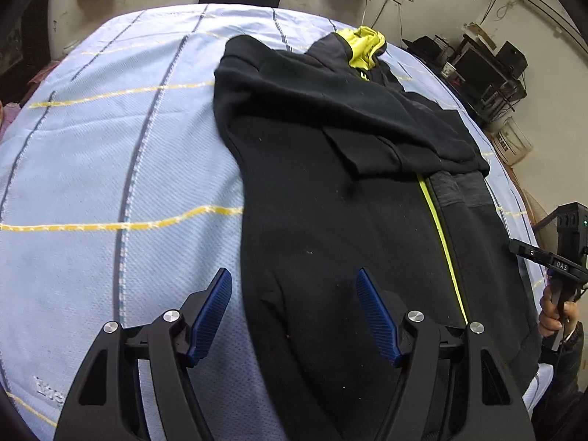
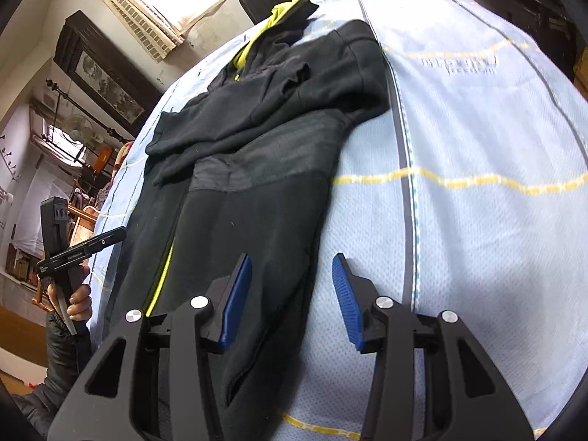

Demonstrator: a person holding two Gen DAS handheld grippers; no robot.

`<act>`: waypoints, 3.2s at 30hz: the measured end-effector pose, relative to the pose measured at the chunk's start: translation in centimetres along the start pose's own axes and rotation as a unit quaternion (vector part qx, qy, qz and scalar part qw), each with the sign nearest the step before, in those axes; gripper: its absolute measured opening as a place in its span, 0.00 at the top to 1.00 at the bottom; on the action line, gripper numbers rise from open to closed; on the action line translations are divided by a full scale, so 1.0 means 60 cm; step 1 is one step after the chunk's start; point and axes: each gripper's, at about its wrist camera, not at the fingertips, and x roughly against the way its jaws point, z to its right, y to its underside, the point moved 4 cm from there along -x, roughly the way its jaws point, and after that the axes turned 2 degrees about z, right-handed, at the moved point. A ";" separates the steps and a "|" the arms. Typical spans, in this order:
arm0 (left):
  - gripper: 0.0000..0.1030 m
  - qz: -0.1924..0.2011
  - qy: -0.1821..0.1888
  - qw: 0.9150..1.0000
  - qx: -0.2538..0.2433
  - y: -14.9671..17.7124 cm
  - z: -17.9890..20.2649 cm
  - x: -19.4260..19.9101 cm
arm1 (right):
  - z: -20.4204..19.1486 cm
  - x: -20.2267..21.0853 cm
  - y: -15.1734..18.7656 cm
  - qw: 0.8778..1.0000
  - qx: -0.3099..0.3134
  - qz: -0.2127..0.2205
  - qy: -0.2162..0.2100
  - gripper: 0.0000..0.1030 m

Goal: Fold large clothes

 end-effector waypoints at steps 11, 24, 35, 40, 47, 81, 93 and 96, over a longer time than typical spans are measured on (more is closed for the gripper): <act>0.31 -0.006 0.066 0.997 0.028 0.044 0.004 0.026 | -0.028 0.008 0.038 0.999 0.012 -0.019 -0.032 0.55; 0.32 -0.042 0.138 0.989 0.012 0.168 0.051 0.082 | -0.045 0.053 0.117 0.995 0.049 -0.061 -0.062 0.55; 0.82 -0.011 0.109 0.994 -0.009 0.151 0.067 0.077 | -0.066 0.047 0.132 0.989 0.077 -0.086 -0.090 0.86; 0.87 0.023 0.113 0.993 -0.013 0.129 0.068 0.110 | -0.075 0.074 0.124 0.989 0.083 -0.062 -0.106 0.89; 0.87 0.088 0.092 0.991 -0.040 0.057 0.096 0.171 | -0.100 0.116 0.069 0.987 0.077 -0.015 -0.139 0.89; 0.37 0.077 -0.018 0.993 -0.088 -0.015 0.076 0.162 | -0.066 0.132 -0.062 0.997 0.062 -0.028 -0.037 0.63; 0.39 0.117 -0.077 0.988 -0.068 -0.284 0.110 0.016 | -0.108 -0.033 -0.386 0.995 0.050 0.085 0.033 0.41; 0.42 0.110 -0.117 0.983 -0.084 -0.327 0.108 -0.057 | -0.098 -0.116 -0.432 0.996 0.016 0.077 0.044 0.41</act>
